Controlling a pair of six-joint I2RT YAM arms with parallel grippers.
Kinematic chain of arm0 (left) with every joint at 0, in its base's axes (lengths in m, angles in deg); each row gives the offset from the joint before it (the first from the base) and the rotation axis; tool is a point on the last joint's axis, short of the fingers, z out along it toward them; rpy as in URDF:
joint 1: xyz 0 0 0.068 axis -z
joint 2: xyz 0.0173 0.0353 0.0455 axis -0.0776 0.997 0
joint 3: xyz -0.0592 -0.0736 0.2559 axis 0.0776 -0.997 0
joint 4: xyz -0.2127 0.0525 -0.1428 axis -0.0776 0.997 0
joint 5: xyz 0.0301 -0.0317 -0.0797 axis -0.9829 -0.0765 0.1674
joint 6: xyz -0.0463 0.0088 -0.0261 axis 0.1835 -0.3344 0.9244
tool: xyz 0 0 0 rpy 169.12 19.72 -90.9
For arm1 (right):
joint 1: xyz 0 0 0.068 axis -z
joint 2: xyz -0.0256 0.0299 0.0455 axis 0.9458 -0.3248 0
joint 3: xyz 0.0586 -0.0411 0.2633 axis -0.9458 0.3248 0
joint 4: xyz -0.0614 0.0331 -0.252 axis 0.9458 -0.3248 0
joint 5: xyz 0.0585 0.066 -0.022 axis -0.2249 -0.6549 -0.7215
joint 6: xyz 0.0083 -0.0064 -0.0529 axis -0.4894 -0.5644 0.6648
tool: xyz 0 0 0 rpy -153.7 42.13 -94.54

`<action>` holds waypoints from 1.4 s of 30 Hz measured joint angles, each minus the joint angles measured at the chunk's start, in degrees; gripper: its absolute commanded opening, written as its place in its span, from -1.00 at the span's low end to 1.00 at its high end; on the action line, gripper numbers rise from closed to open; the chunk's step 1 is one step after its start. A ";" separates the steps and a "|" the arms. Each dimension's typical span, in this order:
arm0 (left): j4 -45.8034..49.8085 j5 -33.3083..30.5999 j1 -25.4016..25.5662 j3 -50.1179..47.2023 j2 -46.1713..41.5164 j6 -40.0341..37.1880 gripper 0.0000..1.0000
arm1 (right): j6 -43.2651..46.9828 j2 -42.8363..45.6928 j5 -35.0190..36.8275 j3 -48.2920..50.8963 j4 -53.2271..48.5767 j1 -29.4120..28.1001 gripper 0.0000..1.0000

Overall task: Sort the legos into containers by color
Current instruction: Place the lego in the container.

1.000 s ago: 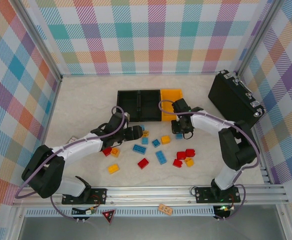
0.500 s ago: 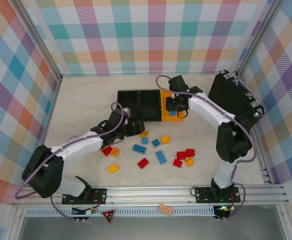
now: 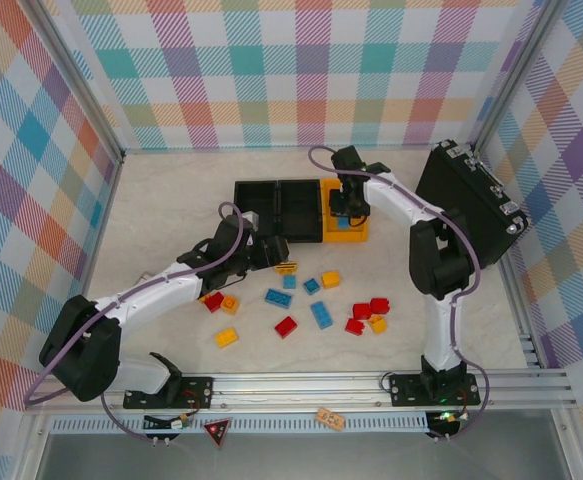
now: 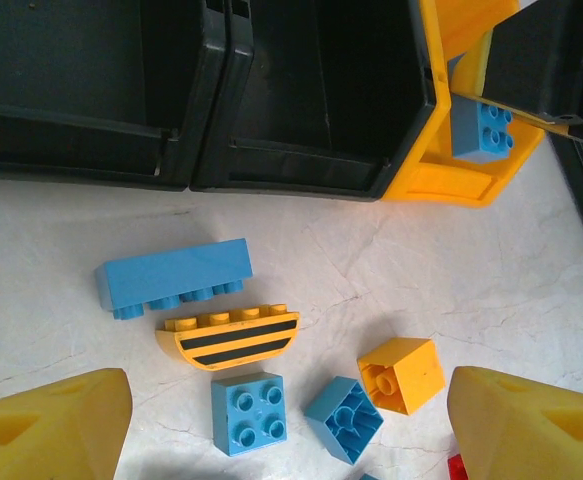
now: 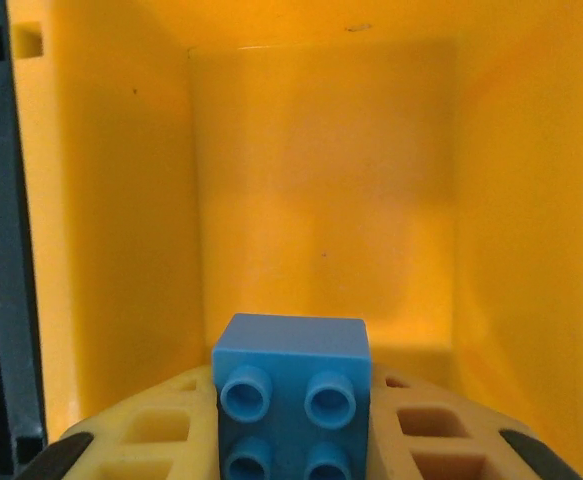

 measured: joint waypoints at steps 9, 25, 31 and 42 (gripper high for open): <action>0.07 -0.17 0.00 0.00 -0.11 0.00 0.65 | -0.17 -2.69 0.24 -2.43 -0.70 0.07 -0.44; 1.46 -1.49 0.00 0.00 -1.16 -0.02 0.67 | -0.50 -4.15 0.87 -4.79 -1.86 0.07 0.01; 1.99 -2.29 0.00 0.00 -1.40 0.00 0.67 | -0.37 -1.88 0.94 -4.26 -1.73 0.04 0.01; 7.30 -4.44 0.00 1.90 -1.40 -0.31 0.65 | -0.61 18.86 -1.33 11.02 3.45 0.04 0.01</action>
